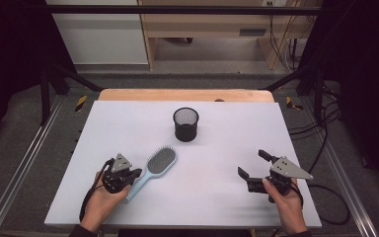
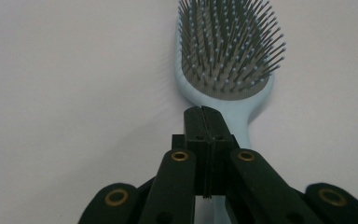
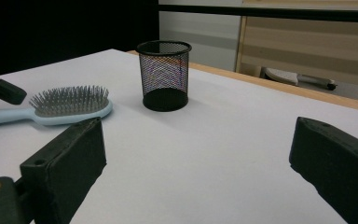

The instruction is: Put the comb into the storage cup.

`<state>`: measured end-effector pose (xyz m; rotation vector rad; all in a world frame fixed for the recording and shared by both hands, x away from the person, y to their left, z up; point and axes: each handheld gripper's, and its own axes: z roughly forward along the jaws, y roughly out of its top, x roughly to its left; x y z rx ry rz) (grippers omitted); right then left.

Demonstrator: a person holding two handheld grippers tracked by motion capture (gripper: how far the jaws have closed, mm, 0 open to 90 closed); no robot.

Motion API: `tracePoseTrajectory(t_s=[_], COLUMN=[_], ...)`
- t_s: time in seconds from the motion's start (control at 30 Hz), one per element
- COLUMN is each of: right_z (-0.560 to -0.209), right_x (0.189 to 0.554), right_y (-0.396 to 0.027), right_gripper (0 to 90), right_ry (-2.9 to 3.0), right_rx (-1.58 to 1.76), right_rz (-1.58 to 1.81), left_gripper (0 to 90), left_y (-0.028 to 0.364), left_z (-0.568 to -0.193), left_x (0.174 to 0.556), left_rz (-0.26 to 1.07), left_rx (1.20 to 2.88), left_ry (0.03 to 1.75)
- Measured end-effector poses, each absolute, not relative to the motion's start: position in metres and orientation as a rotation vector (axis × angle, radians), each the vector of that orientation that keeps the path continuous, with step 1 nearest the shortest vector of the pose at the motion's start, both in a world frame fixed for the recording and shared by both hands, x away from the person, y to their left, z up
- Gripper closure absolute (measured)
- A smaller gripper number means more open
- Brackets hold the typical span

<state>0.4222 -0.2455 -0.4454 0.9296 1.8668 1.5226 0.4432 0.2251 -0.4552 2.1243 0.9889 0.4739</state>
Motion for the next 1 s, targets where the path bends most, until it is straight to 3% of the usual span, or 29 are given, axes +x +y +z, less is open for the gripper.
tracePoseTrajectory(t_s=[0.53,0.73,1.0], right_z=[-0.446,-0.446,-0.447], right_x=[0.423,0.422,0.423], right_y=[-0.244,-0.244,-0.243], right_gripper=[3.6,3.6,3.7], right_ry=[1.876,1.881,1.886], right_rx=[0.92,0.917,0.92], right_rz=[1.505,1.502,1.502], left_gripper=[16.4,9.4,7.5], left_y=[0.212,0.205,0.199], left_z=[-0.444,-0.446,-0.453], left_x=[0.425,0.425,0.425], left_rz=[0.547,0.517,0.487], left_rx=[2.057,2.077,2.119], left_ry=[1.042,1.048,1.032])
